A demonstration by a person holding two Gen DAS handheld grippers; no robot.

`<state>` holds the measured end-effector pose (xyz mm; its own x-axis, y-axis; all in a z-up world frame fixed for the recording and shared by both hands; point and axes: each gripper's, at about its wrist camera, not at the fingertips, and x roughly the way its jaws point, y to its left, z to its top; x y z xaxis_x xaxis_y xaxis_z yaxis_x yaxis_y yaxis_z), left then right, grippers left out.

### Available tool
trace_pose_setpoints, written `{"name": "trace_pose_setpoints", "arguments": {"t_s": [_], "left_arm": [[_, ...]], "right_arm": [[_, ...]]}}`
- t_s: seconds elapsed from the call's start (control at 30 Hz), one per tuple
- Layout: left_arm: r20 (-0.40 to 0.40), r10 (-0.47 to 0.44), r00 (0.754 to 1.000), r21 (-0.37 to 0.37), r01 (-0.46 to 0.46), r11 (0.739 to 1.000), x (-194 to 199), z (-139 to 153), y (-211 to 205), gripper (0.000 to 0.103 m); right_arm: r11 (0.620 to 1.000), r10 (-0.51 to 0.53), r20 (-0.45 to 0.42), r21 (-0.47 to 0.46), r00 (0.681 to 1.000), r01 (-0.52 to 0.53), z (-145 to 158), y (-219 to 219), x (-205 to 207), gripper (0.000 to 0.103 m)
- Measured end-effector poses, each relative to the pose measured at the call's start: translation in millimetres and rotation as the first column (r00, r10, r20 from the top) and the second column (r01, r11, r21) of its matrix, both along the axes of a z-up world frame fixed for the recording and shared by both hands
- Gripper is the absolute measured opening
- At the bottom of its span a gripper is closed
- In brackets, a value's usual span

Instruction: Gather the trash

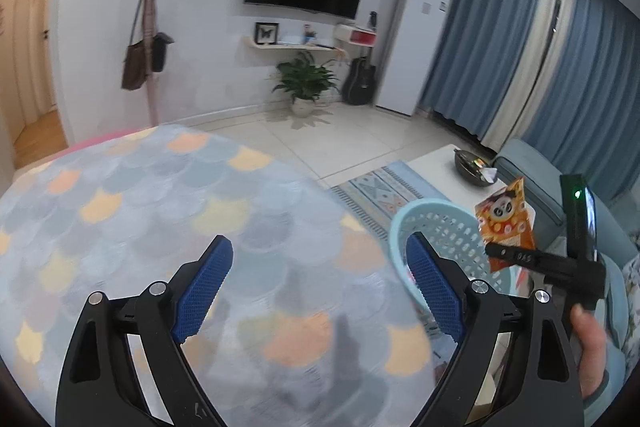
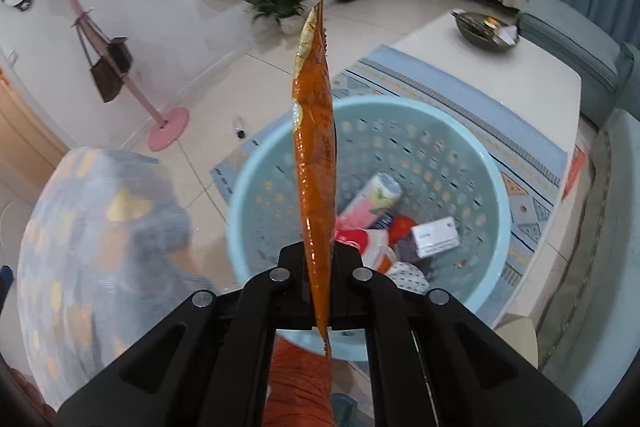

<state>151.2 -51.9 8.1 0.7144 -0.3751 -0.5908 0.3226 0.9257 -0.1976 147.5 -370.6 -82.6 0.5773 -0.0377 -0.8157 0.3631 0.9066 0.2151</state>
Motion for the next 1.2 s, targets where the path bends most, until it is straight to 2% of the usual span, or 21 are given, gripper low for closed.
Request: {"name": "trace_pose_setpoints", "arguments": {"t_s": [0.27, 0.4, 0.5, 0.53, 0.57, 0.6, 0.63, 0.77, 0.87, 0.97, 1.03, 1.1, 1.2], "left_arm": [[0.005, -0.042, 0.999, 0.003, 0.042, 0.999, 10, -14, -22, 0.086], [-0.008, -0.039, 0.999, -0.01, 0.038, 0.999, 12, -13, -20, 0.087], [-0.018, -0.031, 0.999, -0.043, 0.03, 0.999, 15, -9, -19, 0.089], [-0.012, -0.023, 1.0, -0.046, 0.023, 0.999, 16, -7, -18, 0.089], [-0.006, -0.023, 1.0, -0.048, 0.023, 0.999, 16, -5, -18, 0.09], [-0.001, -0.024, 1.0, -0.046, 0.024, 0.999, 16, -5, -18, 0.09], [0.005, -0.025, 1.0, -0.043, 0.025, 0.999, 16, -6, -19, 0.091], [0.027, -0.033, 0.999, -0.053, 0.034, 0.998, 13, -11, -17, 0.094], [0.064, -0.021, 0.998, -0.028, 0.023, 0.999, 7, -12, -18, 0.094], [0.114, 0.006, 0.993, 0.005, -0.006, 1.0, -2, -8, -18, 0.094], [0.181, 0.078, 0.98, 0.007, -0.081, 0.997, -14, -3, -13, 0.096], [0.207, 0.097, 0.974, -0.014, -0.096, 0.995, -19, 0, -9, 0.096], [0.204, 0.113, 0.972, -0.012, -0.113, 0.994, -19, -1, -7, 0.096]], "right_arm": [[0.999, -0.041, -0.084, 0.014, 0.996, 0.042, -23, -18, 5, 0.003], [0.998, -0.053, -0.091, 0.035, 0.994, 0.056, -27, -19, 3, 0.007], [0.997, -0.049, -0.082, 0.06, 0.995, 0.054, -28, -21, 2, 0.019], [0.997, -0.053, -0.073, 0.052, 0.996, 0.057, -26, -19, 0, 0.032], [0.997, -0.054, -0.065, 0.045, 0.996, 0.057, -24, -18, -2, 0.054], [0.997, -0.058, -0.047, 0.038, 0.997, 0.06, -21, -18, -4, 0.064], [0.997, -0.063, -0.023, 0.033, 0.998, 0.064, -17, -17, -8, 0.069], [0.998, -0.057, 0.065, 0.03, 0.996, 0.055, 6, -11, -26, 0.069], [0.997, -0.062, 0.159, -0.034, 0.985, 0.068, 30, 2, -44, 0.07], [0.986, -0.066, 0.279, -0.128, 0.958, 0.105, 56, 25, -66, 0.077], [0.969, -0.088, 0.357, -0.186, 0.93, 0.163, 68, 39, -81, 0.077], [0.957, -0.095, 0.403, -0.215, 0.91, 0.195, 74, 48, -91, 0.077], [0.946, -0.099, 0.423, -0.241, 0.901, 0.217, 76, 57, -96, 0.077]]}}
